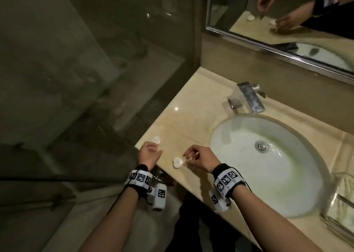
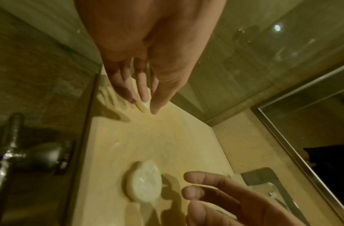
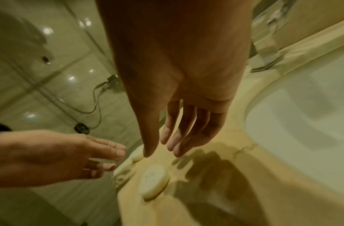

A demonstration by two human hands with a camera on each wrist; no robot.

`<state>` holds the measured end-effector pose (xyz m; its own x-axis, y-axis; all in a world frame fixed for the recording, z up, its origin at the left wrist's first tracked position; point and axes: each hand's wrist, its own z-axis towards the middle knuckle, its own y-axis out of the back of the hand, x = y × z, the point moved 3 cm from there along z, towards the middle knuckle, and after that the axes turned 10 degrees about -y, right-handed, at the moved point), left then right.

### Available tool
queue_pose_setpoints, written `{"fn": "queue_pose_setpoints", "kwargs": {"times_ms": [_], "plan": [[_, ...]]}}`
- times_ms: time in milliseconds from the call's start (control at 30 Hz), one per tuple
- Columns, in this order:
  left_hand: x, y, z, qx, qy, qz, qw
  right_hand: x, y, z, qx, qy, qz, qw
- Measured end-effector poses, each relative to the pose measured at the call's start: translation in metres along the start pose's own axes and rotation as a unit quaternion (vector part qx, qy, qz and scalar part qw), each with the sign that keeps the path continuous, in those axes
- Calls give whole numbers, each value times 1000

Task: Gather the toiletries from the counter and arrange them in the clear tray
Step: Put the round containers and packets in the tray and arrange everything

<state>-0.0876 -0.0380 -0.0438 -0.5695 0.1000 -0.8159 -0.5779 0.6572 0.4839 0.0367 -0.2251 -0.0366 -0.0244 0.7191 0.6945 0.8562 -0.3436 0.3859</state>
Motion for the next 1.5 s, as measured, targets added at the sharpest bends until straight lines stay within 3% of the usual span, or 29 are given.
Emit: {"fn": "queue_pose_setpoints", "kwargs": {"times_ms": [100, 333, 633, 967, 1167, 1500], "plan": [[15, 16, 16, -18, -5, 38, 999, 6, -22, 17, 12, -7, -35, 999], [14, 10, 33, 34, -57, 84, 994, 12, -43, 31, 12, 2, -115, 993], [3, -5, 41, 6, -81, 109, 991, 9, -42, 29, 5, 19, -152, 988], [-30, -63, 3, 113, -111, 58, 986, -23, -2, -5, -74, 43, -98, 991], [-38, -83, -16, 124, -99, 62, 985, -49, -11, -19, -58, 24, -121, 991], [-42, -67, -28, 97, -72, 29, 992, -56, -28, -16, -115, 22, -98, 988]]}}
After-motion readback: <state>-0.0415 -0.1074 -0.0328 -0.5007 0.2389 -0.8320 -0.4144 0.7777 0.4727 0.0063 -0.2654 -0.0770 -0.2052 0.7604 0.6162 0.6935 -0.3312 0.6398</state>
